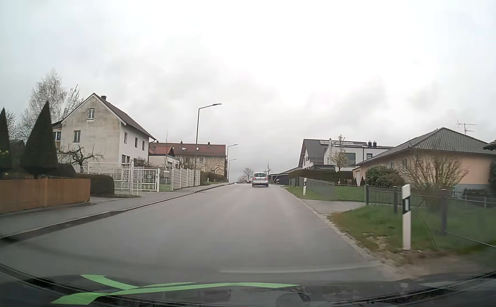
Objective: Follow the waypoints while adhering to traffic rules and regulations
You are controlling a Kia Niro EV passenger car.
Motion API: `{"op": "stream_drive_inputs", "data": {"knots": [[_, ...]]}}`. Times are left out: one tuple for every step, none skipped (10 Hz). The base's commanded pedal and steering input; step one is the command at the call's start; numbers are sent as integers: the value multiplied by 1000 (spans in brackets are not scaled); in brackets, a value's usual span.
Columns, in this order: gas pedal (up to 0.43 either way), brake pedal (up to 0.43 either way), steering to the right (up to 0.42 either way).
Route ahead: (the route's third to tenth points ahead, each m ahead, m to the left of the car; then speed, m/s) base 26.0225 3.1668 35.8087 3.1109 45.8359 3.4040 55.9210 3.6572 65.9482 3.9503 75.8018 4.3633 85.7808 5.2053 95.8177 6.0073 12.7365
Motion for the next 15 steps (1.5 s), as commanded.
{"op": "stream_drive_inputs", "data": {"knots": [[130,0,0],[130,0,1],[130,0,3],[150,0,3],[157,0,3],[157,0,3],[157,0,3],[157,0,3],[130,0,3],[110,0,1],[110,0,0],[118,0,0],[130,0,0],[150,0,0],[169,0,0]]}}
